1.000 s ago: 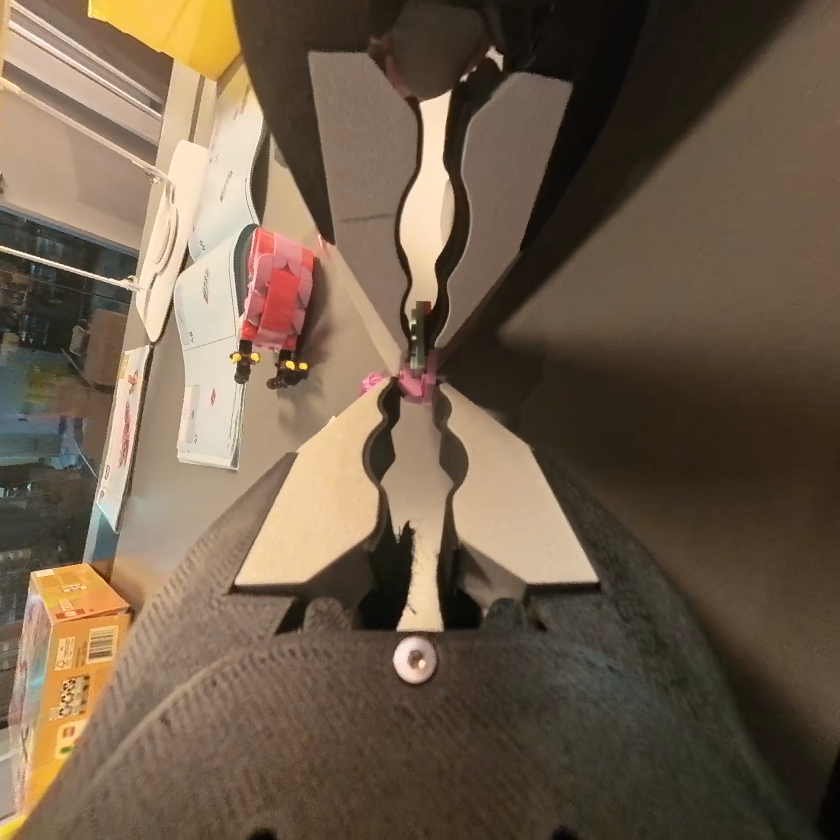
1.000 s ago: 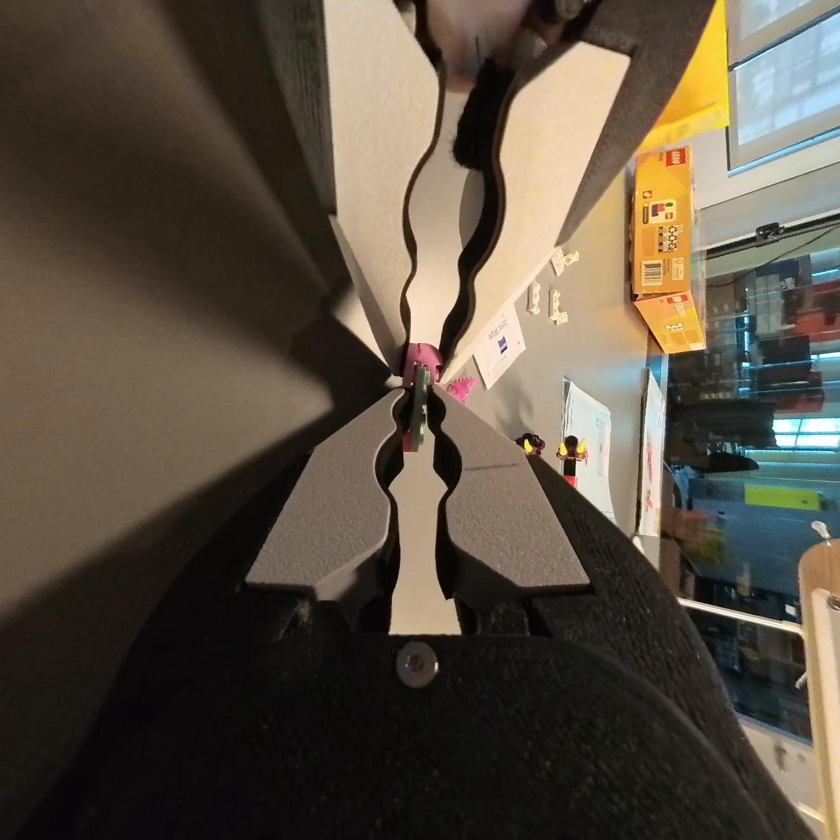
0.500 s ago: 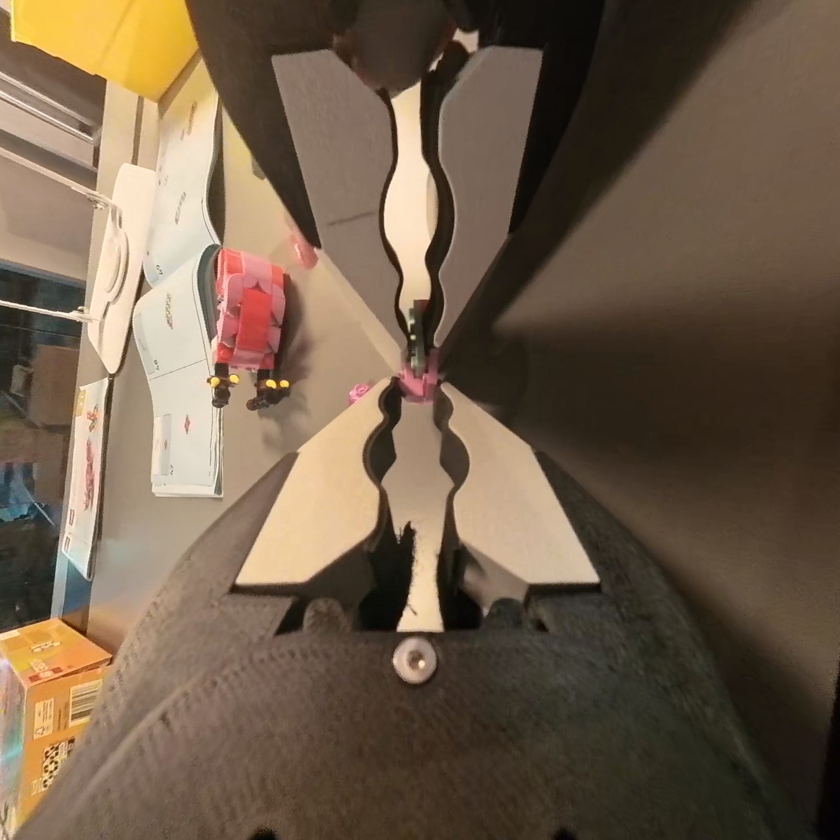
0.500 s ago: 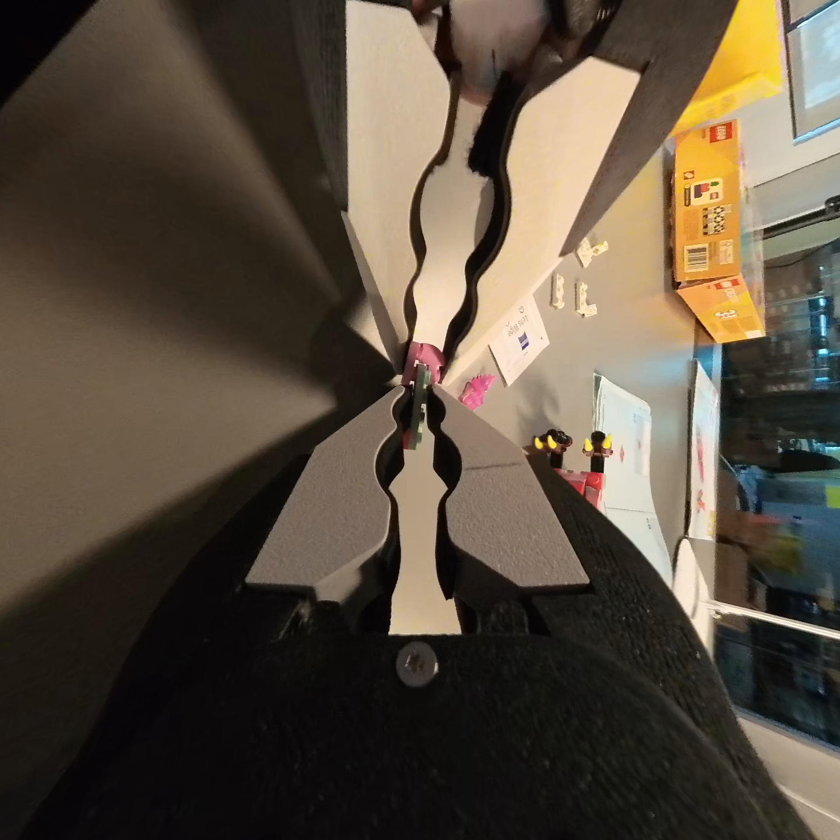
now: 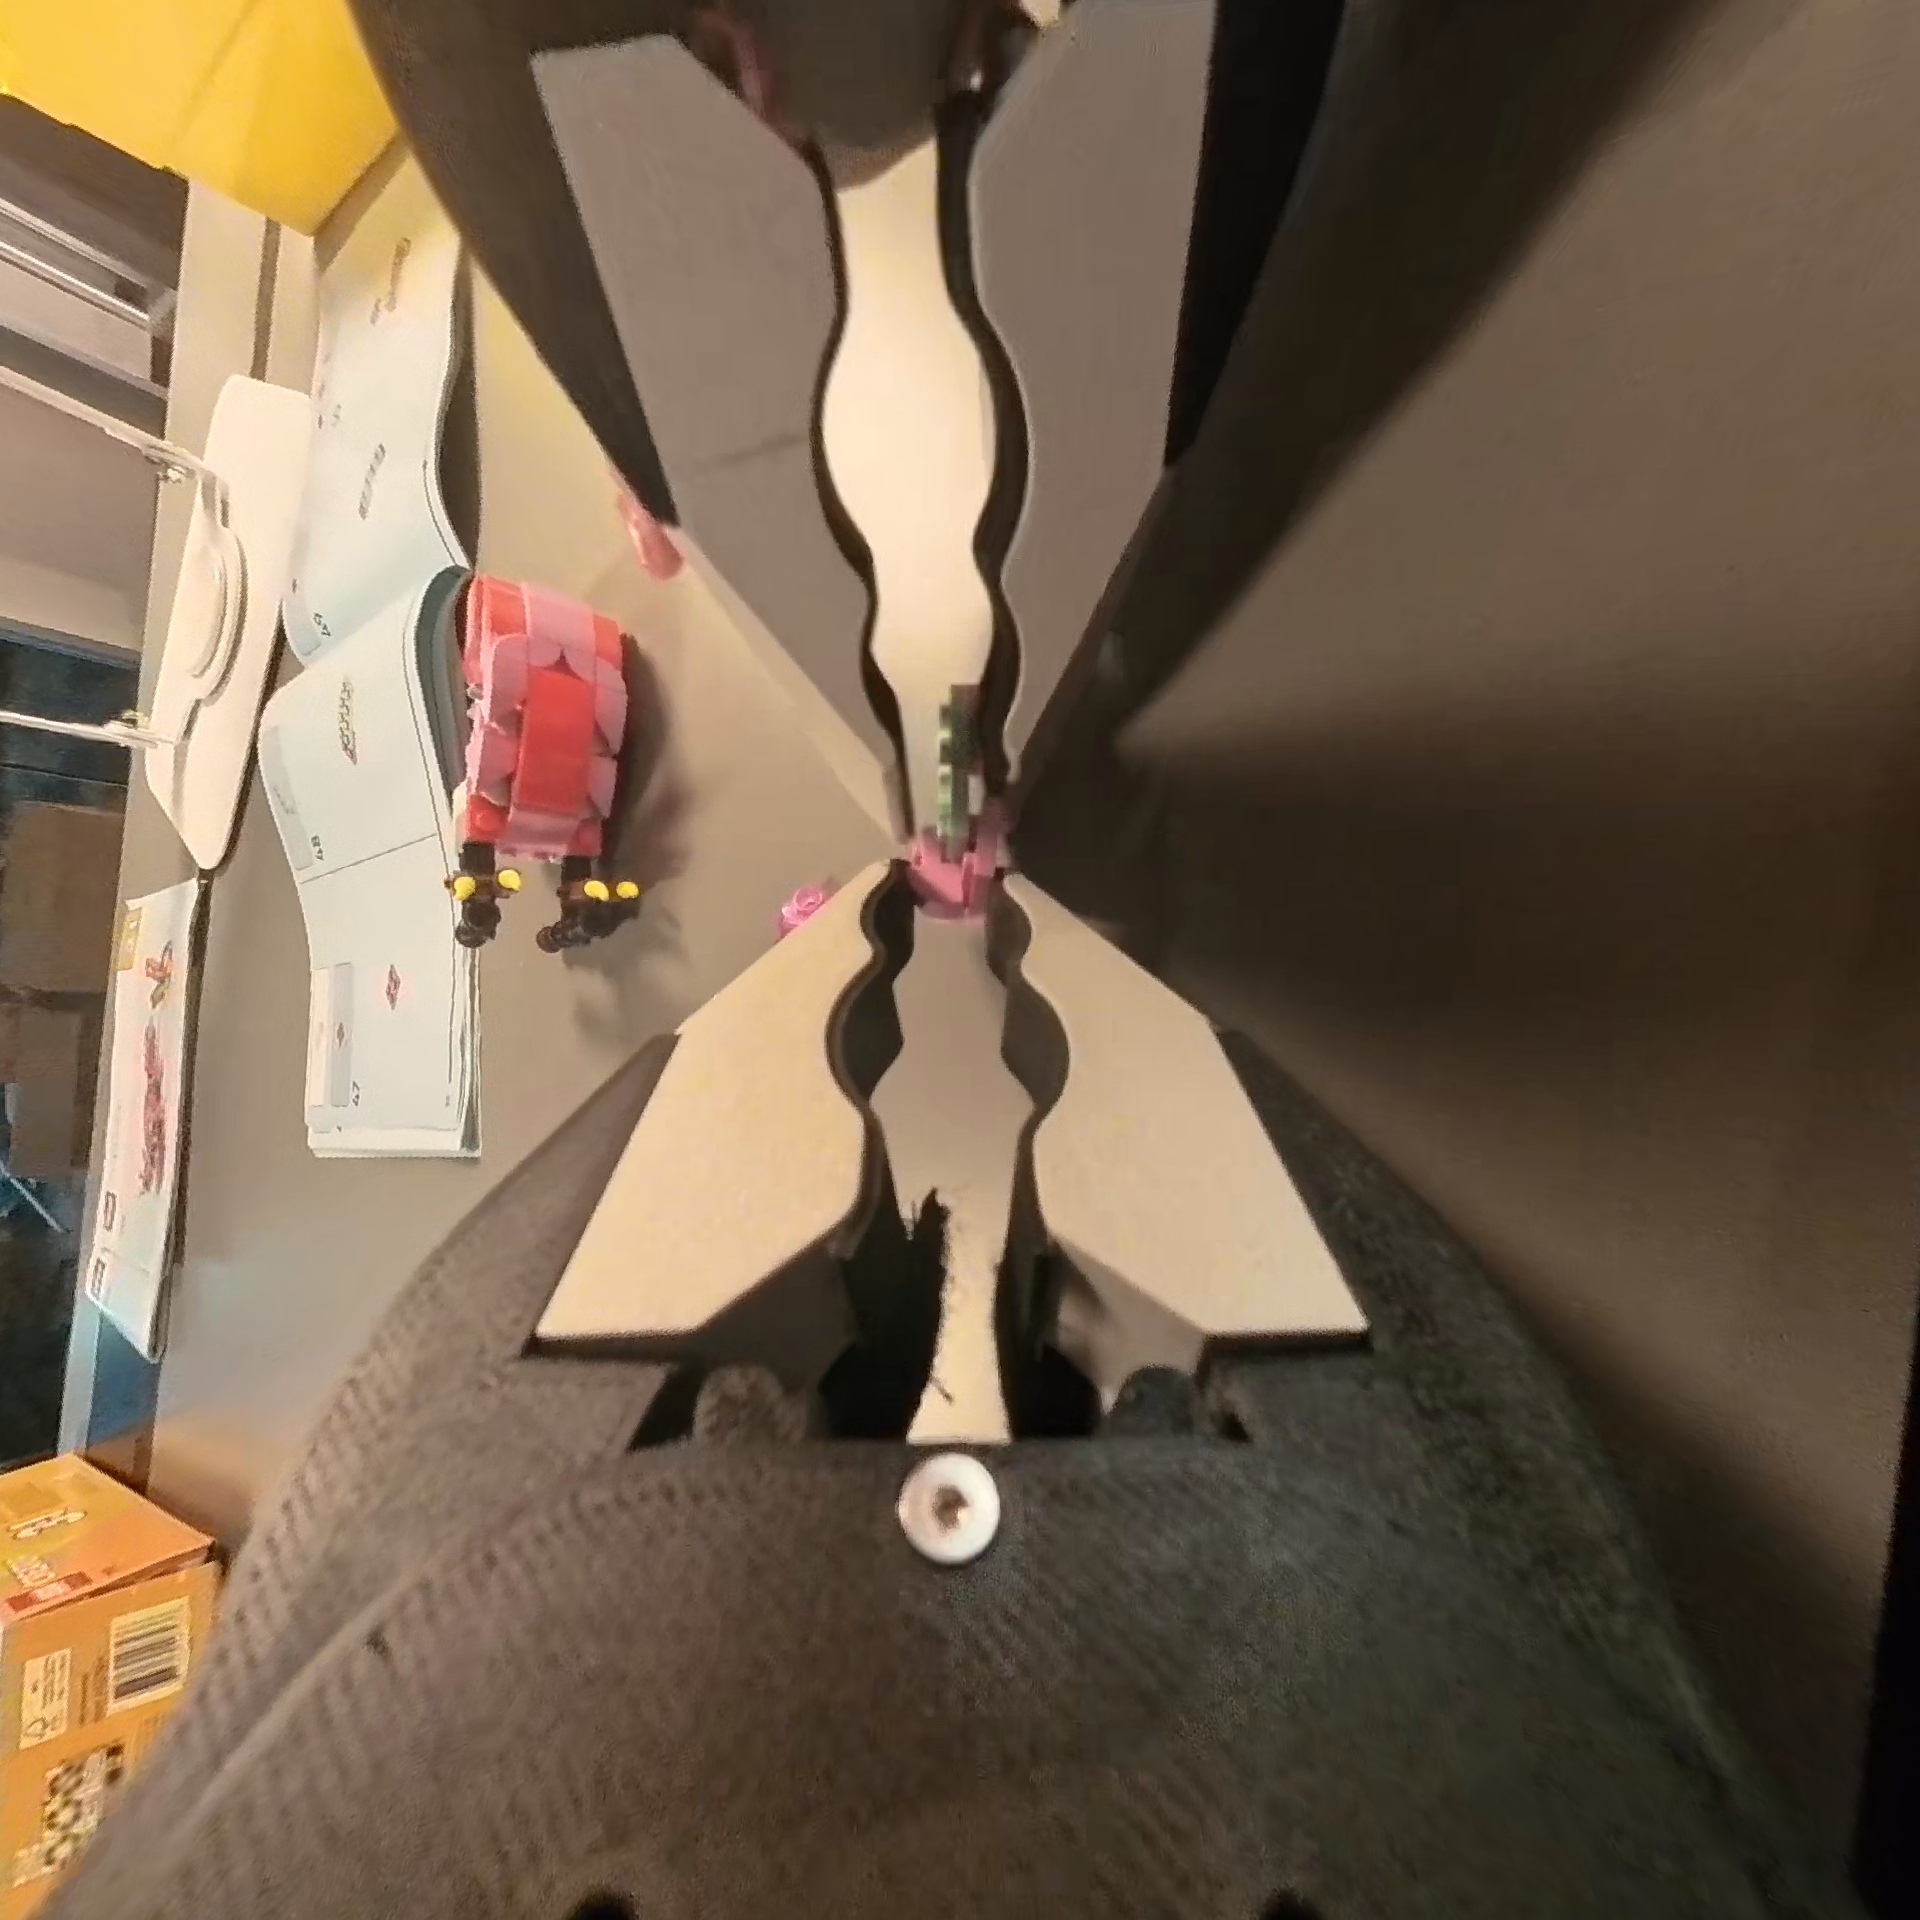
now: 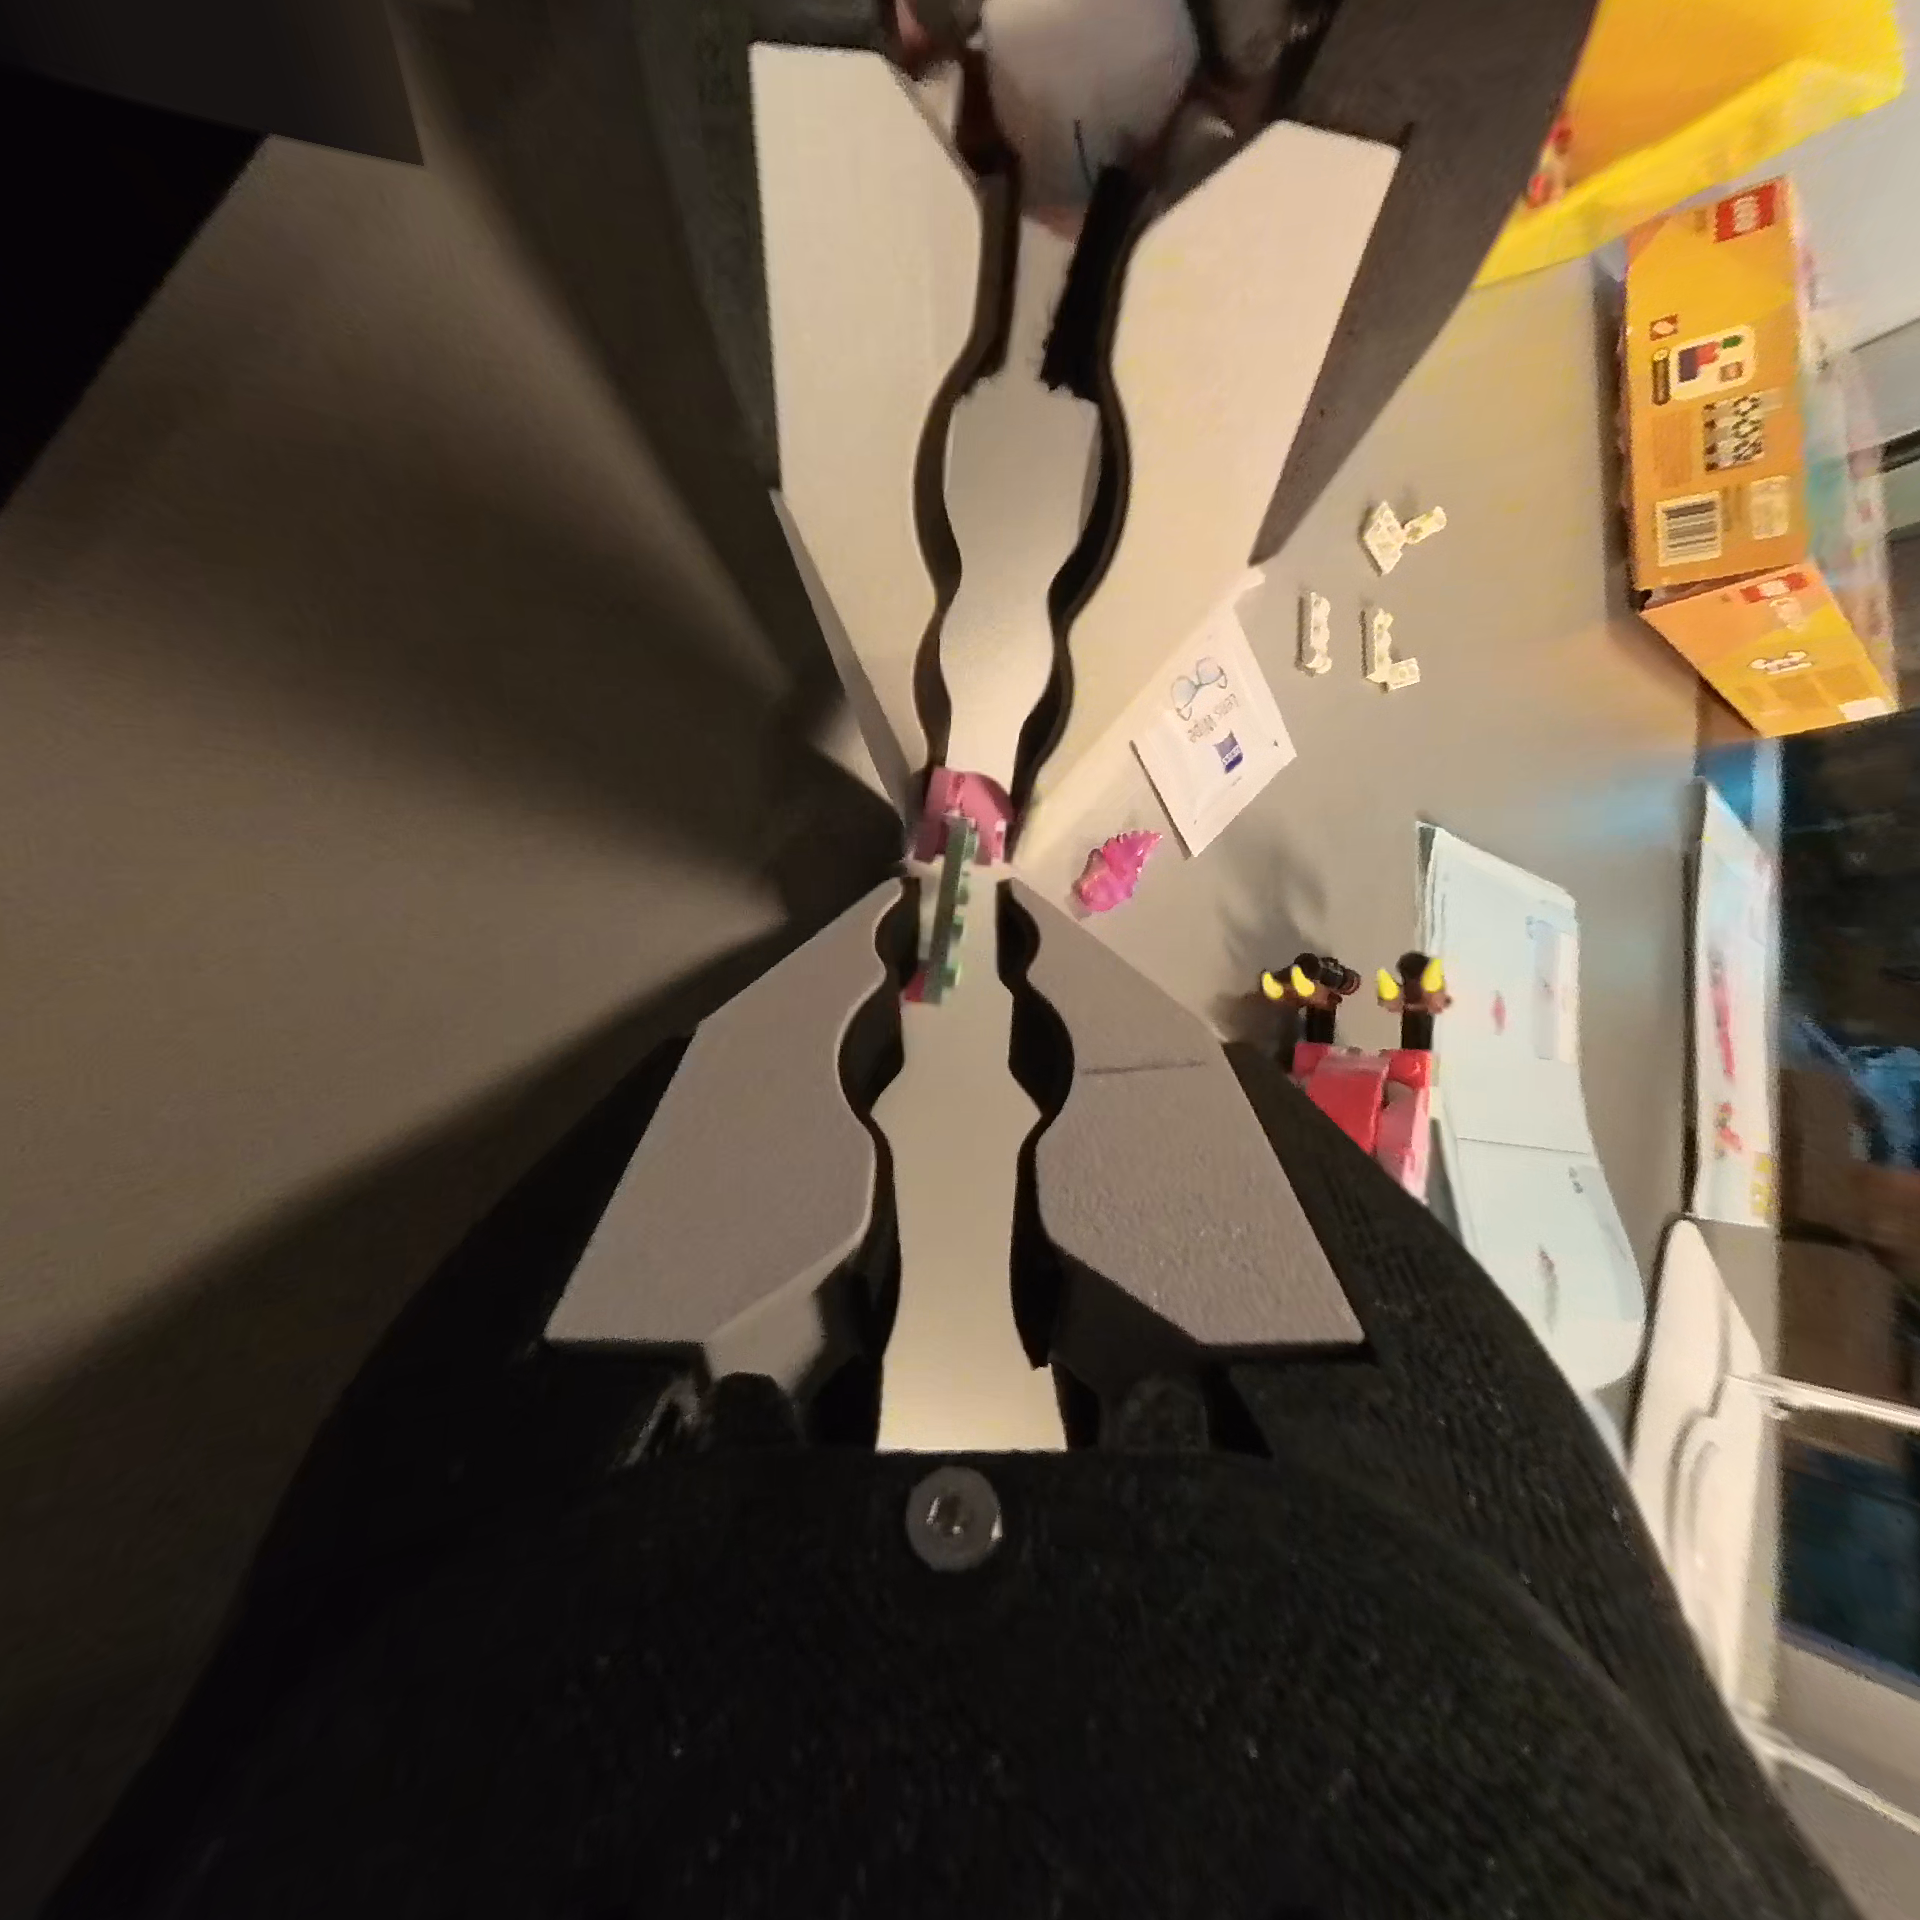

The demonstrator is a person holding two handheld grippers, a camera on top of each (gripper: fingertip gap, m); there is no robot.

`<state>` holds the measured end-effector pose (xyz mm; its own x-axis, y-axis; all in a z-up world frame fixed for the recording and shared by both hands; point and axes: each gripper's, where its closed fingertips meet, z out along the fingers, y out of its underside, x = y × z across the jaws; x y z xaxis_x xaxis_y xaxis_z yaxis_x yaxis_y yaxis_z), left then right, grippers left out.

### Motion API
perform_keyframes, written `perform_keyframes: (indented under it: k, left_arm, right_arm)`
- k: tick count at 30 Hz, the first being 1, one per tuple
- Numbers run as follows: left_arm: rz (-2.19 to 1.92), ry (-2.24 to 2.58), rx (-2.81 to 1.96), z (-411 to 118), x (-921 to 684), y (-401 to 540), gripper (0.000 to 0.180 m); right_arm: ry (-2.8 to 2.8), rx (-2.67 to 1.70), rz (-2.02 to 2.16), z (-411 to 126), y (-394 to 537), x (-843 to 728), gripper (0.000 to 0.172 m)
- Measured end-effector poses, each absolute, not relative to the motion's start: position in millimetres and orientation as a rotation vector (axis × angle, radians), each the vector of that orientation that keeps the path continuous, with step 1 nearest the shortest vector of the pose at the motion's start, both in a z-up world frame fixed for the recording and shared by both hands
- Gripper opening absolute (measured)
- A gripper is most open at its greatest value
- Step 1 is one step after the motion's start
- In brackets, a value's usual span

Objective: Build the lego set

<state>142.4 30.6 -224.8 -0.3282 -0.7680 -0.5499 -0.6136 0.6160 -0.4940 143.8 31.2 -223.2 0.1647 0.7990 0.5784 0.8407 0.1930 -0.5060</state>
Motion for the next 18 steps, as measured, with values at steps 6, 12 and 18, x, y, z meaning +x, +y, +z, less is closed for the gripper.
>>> perform_keyframes:
  k: [6,12,18]
  left_arm:
    - [-0.274,2.049,-1.104,-224.8,142.4,30.6,0.013]
    - [-0.295,2.038,-1.127,-224.9,142.6,30.7,0.013]
    - [-0.3,2.038,-1.131,-225.1,142.8,30.2,0.013]
  right_arm:
    - [-1.588,-1.644,0.066,-222.8,26.2,143.7,0.017]
    - [-1.529,-1.674,0.151,-222.6,27.3,136.7,0.019]
    - [-1.519,-1.673,0.135,-221.9,30.6,137.7,0.01]
